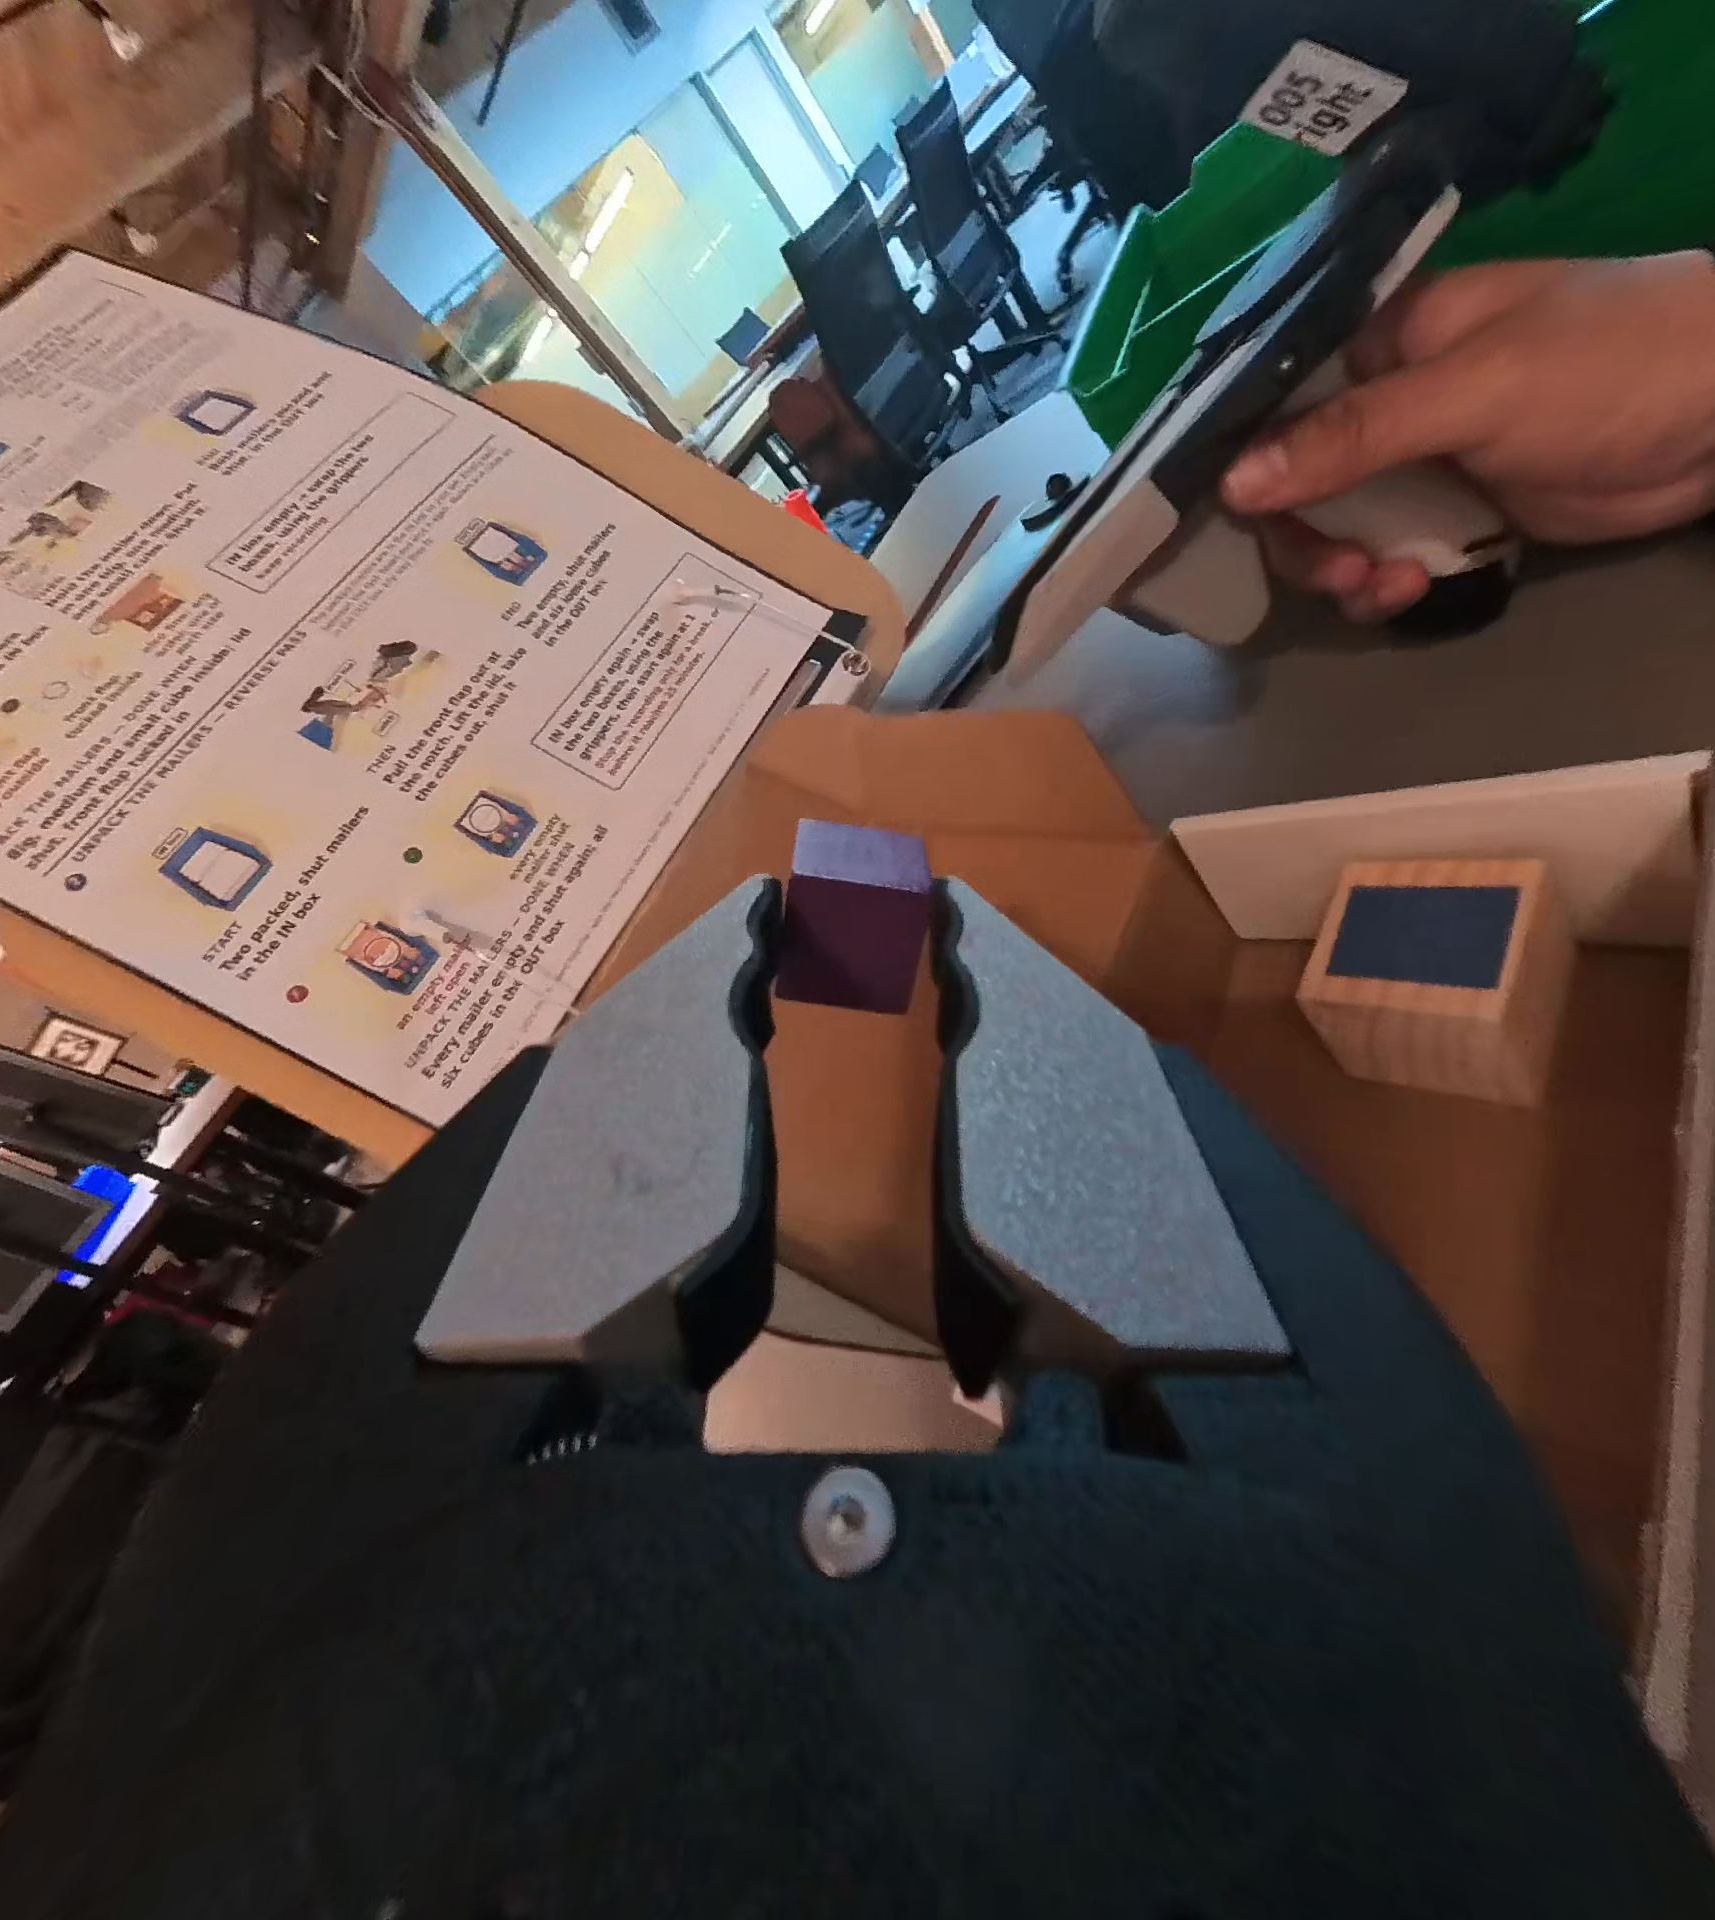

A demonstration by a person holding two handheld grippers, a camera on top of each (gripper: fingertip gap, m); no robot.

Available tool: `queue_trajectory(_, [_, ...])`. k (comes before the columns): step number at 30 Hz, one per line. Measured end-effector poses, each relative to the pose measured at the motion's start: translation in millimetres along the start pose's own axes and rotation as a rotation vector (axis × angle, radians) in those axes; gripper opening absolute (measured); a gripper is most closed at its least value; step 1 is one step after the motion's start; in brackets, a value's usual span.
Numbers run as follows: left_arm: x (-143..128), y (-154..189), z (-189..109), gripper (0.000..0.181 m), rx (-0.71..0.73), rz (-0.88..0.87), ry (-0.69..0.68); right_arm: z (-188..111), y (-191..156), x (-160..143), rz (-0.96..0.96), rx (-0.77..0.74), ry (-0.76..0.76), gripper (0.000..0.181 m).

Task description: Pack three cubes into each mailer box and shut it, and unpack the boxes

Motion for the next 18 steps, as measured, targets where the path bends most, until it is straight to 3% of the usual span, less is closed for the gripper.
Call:
queue_trajectory(4, [-6.0,3.6,-2.0,0.027,-0.005,0.010,-0.031,1.1,-2.7,0.0,-0.014,0.021,0.000,0.042])
queue_trajectory(10, [5.7,13.9,-4.2,0.026,-0.008,0.059,0.007,3.1,-11.7,1.6,-0.036,0.072,0.016,0.044])
queue_trajectory(18, [3.3,19.9,-3.4,0.027,-0.014,0.086,0.015,0.6,-32.2,18.3,-0.098,0.082,0.094,0.058])
Point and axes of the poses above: each gripper's, where its closed fingertips meet, z out along the fingers, x out of its top, y = z × x across the jaws, the point moved 5 cm from there along -z, back along the fingers, and after that the axes turned 2 degrees about x, right-handed, at the moved point
